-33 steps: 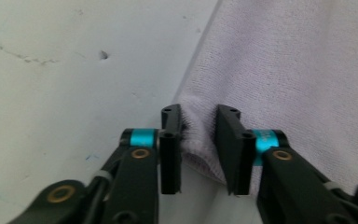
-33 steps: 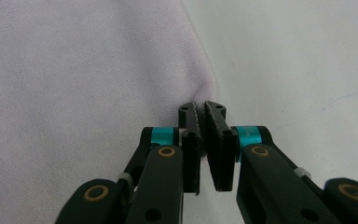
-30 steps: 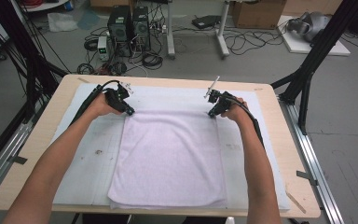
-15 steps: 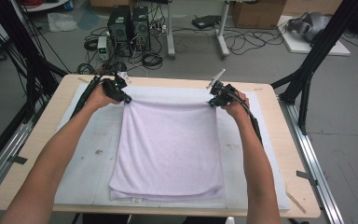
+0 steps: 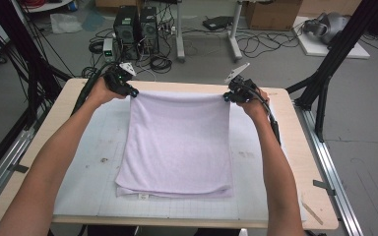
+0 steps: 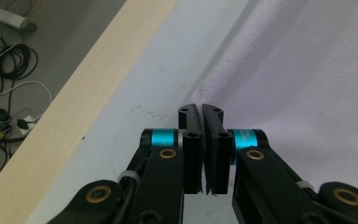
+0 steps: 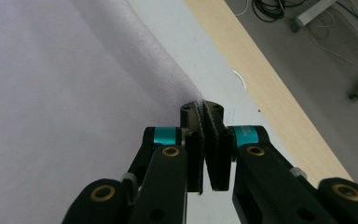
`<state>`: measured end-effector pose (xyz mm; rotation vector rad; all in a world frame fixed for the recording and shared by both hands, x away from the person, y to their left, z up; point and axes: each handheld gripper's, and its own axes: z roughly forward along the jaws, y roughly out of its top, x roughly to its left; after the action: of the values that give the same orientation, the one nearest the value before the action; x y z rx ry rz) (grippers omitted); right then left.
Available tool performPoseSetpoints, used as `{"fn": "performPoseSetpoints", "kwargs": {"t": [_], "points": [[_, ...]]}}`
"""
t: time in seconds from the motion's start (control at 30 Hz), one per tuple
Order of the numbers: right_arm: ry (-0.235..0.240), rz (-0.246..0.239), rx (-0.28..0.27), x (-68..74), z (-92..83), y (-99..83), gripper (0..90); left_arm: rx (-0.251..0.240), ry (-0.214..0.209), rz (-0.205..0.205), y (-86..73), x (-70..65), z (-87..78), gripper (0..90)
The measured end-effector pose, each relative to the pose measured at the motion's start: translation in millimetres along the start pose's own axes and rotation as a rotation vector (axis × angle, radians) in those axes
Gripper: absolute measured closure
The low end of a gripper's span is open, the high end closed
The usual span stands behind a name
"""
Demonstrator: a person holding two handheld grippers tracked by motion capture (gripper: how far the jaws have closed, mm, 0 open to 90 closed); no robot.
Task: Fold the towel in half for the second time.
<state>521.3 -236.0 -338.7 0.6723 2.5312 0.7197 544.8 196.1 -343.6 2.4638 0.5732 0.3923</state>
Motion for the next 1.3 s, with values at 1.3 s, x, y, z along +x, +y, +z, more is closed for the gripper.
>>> {"fn": "performPoseSetpoints", "kwargs": {"t": [1.3], "points": [[0.394,-0.141,-0.236,130.1,-86.8,-104.3,87.1,-0.168,-0.268,0.244,-103.9,-156.4,-73.1,86.2]]}}
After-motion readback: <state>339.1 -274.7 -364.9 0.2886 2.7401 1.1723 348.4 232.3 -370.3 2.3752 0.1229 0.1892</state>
